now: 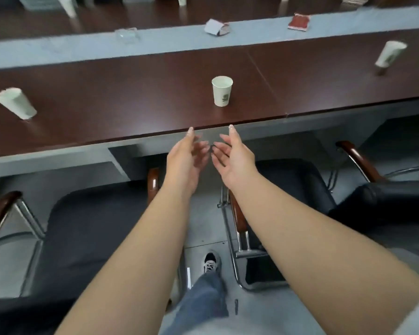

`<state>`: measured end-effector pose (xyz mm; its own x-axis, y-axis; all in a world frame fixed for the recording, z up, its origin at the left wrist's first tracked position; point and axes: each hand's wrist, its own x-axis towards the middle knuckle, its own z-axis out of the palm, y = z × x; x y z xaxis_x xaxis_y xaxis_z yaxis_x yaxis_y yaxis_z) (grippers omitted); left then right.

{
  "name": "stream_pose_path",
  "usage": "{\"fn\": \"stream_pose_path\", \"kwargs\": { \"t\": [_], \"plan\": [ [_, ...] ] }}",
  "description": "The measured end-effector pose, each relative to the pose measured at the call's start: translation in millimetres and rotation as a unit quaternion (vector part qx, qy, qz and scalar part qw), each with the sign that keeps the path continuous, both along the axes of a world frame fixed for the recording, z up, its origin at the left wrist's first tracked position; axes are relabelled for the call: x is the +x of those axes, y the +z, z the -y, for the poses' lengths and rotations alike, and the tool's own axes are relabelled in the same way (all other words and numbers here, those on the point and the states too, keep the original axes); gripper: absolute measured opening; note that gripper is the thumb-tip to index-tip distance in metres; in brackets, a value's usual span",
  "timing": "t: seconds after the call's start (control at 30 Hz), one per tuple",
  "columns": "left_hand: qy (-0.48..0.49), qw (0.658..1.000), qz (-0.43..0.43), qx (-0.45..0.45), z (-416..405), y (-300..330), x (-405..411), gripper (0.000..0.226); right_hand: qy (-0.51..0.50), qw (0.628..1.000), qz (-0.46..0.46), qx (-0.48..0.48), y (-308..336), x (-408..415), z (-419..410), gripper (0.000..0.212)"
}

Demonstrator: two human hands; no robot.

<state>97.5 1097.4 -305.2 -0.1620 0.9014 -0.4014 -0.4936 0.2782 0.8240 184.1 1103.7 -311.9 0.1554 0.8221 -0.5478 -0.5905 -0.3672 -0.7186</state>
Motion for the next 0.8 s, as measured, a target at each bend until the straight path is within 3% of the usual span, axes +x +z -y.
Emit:
{"fn": "stream_pose_path", "kwargs": {
  "t": [0.1,0.3,0.8],
  "plan": [
    [0.000,1.000,-0.010,0.013,45,14,-8,0.021,-0.003,0.999,-0.032,0.026,16,-10,37,0.027],
    [-0.004,0.999,-0.016,0.040,101,49,-17,0.021,0.003,0.996,-0.009,0.085,60,-17,89,0.023],
    [-0.166,0.972,-0.031,0.166,158,117,27,0.023,0.003,0.955,0.198,0.221,124,41,176,0.019]
  ]
}}
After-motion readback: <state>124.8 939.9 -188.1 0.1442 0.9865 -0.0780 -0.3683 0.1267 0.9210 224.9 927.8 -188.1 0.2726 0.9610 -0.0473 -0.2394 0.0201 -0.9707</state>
